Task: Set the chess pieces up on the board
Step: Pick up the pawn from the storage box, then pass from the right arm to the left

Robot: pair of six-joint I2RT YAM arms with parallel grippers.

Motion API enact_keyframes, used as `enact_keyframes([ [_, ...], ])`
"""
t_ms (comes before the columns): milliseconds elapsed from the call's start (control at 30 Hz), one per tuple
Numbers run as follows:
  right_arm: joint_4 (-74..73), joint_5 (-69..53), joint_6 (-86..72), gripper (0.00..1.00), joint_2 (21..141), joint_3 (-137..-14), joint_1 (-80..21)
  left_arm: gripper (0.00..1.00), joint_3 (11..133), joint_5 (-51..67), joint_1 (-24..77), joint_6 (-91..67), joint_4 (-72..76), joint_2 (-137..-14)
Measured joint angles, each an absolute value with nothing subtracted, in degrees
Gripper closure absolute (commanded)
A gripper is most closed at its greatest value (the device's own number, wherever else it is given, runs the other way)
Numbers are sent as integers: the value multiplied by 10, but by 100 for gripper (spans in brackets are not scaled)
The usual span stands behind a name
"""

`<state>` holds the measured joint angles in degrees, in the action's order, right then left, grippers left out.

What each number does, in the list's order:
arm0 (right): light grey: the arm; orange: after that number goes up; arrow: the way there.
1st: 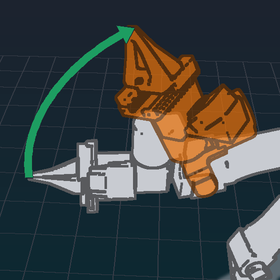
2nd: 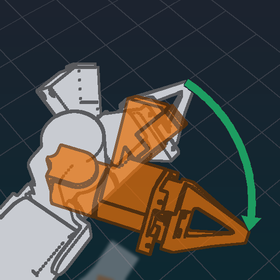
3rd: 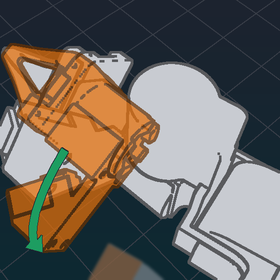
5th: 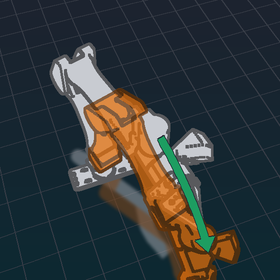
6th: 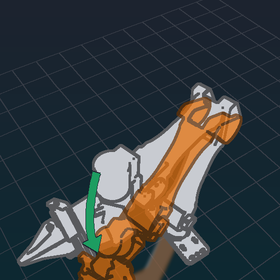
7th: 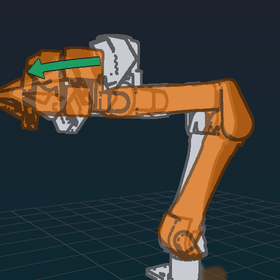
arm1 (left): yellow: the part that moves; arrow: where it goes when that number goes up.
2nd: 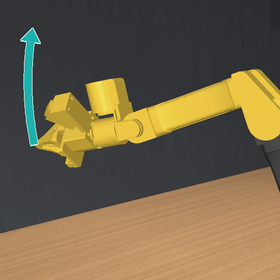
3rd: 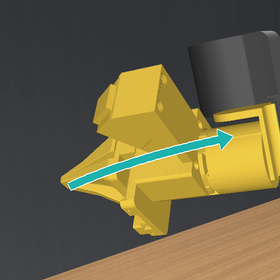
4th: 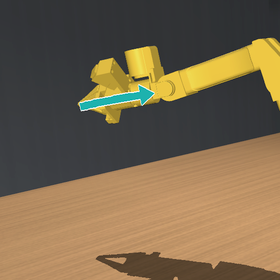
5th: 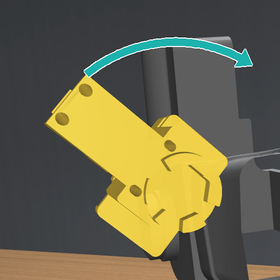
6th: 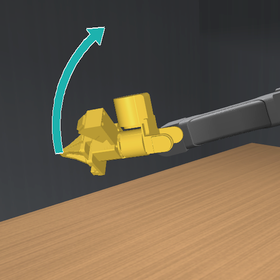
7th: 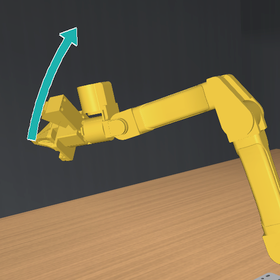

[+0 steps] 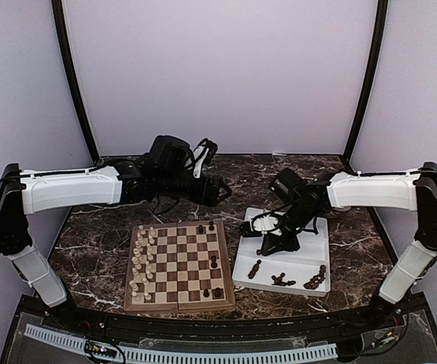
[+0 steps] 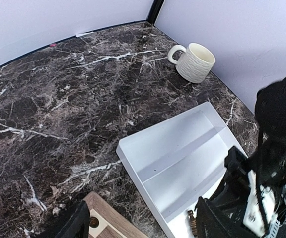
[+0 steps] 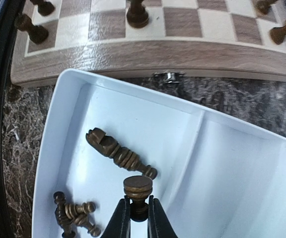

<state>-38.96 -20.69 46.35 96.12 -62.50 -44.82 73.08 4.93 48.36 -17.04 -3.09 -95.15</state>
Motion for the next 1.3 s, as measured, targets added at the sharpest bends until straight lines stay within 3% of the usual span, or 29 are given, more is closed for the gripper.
enact_keyframes([
  [400, -431, -279, 427, 90, 916, -653, -405, 30, 673, 166, 511, -148, -6, -948],
  [800, -443, -303, 387, 89, 896, -721, -392, 28, 682, 307, 523, -208, 89, -1006],
  [1300, -454, -294, 387, 88, 896, -748, -421, 57, 685, 380, 506, -273, 155, -1039],
])
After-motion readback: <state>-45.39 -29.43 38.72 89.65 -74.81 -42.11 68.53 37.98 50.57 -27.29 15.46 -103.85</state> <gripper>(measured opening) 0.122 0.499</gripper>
